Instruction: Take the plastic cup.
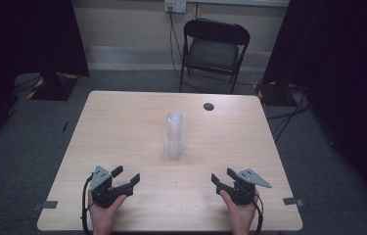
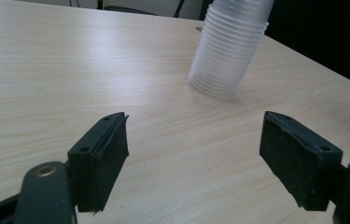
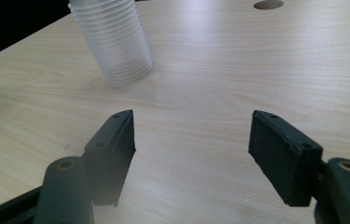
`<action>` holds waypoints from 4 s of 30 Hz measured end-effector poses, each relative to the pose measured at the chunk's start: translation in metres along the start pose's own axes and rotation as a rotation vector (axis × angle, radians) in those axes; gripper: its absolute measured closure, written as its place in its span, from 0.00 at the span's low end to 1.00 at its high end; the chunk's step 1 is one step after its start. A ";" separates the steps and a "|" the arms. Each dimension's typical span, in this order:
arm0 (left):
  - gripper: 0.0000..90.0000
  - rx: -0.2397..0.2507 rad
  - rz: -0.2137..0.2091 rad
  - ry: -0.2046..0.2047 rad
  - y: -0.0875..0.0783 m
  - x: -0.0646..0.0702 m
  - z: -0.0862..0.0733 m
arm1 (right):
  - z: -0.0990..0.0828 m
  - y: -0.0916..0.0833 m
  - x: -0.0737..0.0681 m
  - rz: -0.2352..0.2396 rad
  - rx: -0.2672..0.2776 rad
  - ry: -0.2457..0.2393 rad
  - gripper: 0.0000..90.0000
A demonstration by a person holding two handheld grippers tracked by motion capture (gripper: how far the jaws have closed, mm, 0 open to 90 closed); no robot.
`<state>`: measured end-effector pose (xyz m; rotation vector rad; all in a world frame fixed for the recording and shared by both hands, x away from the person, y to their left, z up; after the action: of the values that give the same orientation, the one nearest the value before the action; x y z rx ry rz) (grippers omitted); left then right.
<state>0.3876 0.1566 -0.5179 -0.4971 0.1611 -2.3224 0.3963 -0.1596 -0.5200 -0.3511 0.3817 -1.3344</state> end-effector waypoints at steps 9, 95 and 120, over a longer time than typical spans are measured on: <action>0.29 -0.003 0.003 0.015 0.005 0.002 0.007 | 0.003 0.000 -0.004 -0.004 0.003 0.000 0.38; 0.20 -0.150 -0.200 0.223 0.157 0.029 0.143 | -0.006 -0.007 -0.050 0.127 -0.009 -0.079 0.38; 0.26 -0.240 -0.170 0.207 0.185 0.014 0.107 | -0.006 -0.006 -0.049 0.139 0.000 -0.073 0.38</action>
<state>0.5411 0.0178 -0.4630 -0.3990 0.5201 -2.5338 0.3789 -0.1135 -0.5189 -0.3659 0.3391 -1.1824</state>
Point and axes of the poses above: each handheld gripper's, and its own axes: y roughly forward along the jaws, z roughly out of its top, x roughly to its right, the point moved 10 cm from there along y, roughly forward along the jaws, and after that the axes turned 15 degrees about -z, right-handed, at the moved point
